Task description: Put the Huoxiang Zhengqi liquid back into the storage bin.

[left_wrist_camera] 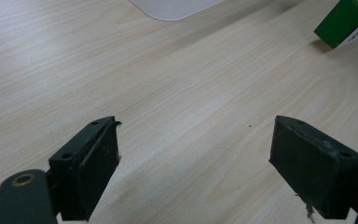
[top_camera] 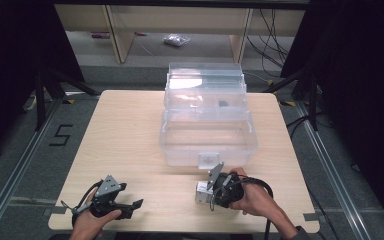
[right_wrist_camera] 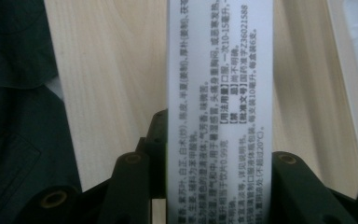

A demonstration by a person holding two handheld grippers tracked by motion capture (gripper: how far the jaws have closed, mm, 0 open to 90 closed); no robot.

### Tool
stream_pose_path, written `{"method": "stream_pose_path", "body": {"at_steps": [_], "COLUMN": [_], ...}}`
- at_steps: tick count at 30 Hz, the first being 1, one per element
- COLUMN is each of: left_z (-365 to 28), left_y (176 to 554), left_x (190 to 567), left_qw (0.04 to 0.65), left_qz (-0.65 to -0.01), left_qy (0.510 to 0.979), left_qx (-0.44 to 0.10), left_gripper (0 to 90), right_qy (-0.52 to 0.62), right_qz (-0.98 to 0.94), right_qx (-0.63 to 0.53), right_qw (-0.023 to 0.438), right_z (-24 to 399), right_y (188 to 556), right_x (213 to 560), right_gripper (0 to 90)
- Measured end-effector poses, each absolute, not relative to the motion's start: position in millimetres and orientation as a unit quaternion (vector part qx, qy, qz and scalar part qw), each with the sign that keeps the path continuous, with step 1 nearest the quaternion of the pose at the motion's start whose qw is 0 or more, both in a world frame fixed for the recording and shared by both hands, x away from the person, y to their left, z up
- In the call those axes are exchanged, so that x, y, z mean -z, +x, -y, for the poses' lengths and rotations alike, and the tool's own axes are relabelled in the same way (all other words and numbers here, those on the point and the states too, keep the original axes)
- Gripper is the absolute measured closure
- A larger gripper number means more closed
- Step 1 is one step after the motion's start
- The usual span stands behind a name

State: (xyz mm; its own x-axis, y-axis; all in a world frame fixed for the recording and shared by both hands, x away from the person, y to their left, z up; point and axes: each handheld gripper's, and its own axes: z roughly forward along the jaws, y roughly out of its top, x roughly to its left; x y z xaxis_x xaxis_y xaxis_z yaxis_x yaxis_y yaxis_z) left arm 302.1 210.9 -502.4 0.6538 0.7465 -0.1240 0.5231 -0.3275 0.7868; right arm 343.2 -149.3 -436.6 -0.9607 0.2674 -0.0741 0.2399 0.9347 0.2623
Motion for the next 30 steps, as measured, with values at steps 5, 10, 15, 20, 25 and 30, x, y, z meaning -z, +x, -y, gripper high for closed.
{"method": "stream_pose_path", "body": {"at_steps": [5,10,15,20,25,30], "left_z": [-210.7,-210.6,-209.5,-209.9,-211.6,-210.0], "left_y": [301.5,302.2,301.8,302.0,302.7,302.3], "left_x": [502.3,502.8,502.6,502.3,502.4,503.0], "left_qw": [0.425,0.426,0.428,0.426,0.426,0.433], "left_qz": [-0.398,-0.395,-0.404,-0.405,-0.398,-0.404], "left_qy": [0.802,0.803,0.798,0.798,0.801,0.795], "left_qx": [-0.136,-0.133,-0.131,-0.132,-0.134,-0.132], "left_gripper": [14.9,14.9,14.9,14.9,14.9,14.9], "right_qy": [0.119,0.084,0.079,0.084,0.089,0.091], "right_qz": [-0.982,-0.984,-0.983,-0.983,-0.982,-0.981], "right_qx": [-0.143,-0.149,-0.154,-0.159,-0.159,-0.160], "right_qw": [0.043,0.057,0.058,0.050,0.054,0.057], "right_z": [151.3,153.1,153.0,153.4,155.7,156.8], "right_y": [345.1,351.8,356.8,360.8,369.7,374.7], "right_x": [422.7,411.0,397.2,387.8,368.3,354.0], "right_gripper": [64.9,64.9,64.9,65.0,65.0,65.0]}}
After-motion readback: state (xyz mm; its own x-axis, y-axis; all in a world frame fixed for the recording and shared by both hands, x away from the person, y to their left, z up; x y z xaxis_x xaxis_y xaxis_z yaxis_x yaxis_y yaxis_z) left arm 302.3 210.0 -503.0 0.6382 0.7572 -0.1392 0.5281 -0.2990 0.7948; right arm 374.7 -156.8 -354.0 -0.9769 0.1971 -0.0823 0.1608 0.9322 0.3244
